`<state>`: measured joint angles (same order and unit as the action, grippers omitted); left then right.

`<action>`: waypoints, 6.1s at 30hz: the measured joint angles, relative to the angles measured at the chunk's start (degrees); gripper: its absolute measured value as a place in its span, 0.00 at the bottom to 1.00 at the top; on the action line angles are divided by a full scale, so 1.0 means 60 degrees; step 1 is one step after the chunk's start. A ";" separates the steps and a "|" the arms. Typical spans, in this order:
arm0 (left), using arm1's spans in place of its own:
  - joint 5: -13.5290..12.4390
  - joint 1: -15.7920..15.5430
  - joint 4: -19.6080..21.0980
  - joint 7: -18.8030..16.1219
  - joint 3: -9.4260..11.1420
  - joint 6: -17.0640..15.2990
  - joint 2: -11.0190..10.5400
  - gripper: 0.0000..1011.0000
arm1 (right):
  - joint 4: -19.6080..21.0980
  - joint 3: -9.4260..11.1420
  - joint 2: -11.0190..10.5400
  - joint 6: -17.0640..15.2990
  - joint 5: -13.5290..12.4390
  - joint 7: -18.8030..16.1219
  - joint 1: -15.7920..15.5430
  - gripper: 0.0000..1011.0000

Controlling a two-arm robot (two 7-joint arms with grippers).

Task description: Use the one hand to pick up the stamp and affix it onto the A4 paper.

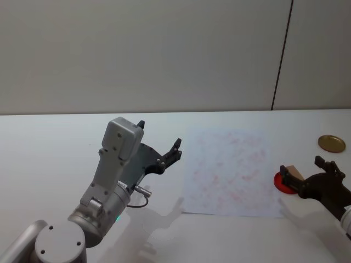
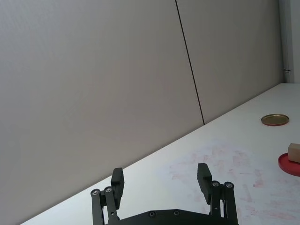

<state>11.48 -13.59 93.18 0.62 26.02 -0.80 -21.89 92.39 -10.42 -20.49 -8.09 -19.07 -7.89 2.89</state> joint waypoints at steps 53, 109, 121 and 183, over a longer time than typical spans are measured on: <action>0.0000 0.0000 0.0000 0.0000 0.0001 0.0000 0.0001 0.98 | -0.1895 -0.0153 0.0560 -0.0294 0.0558 0.0157 0.0869 0.44; 0.0000 0.0000 0.0000 0.0000 0.0001 0.0000 0.0000 0.98 | -0.1124 -0.1247 0.1439 0.0140 0.1271 -0.1803 0.0986 0.22; 0.0000 0.0000 0.0000 0.0000 0.0001 0.0000 0.0000 0.98 | -0.1554 -0.1415 0.1573 -0.0315 0.1633 -0.1827 0.1086 0.21; 0.0000 0.0000 0.0000 0.0000 0.0000 0.0000 0.0001 0.98 | -0.1402 -0.1140 0.1448 -0.0389 0.1117 -0.1747 0.1299 0.22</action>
<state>11.48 -13.59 93.17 0.62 26.02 -0.79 -21.89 83.99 -17.26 -11.80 -10.43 -12.37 -18.37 10.68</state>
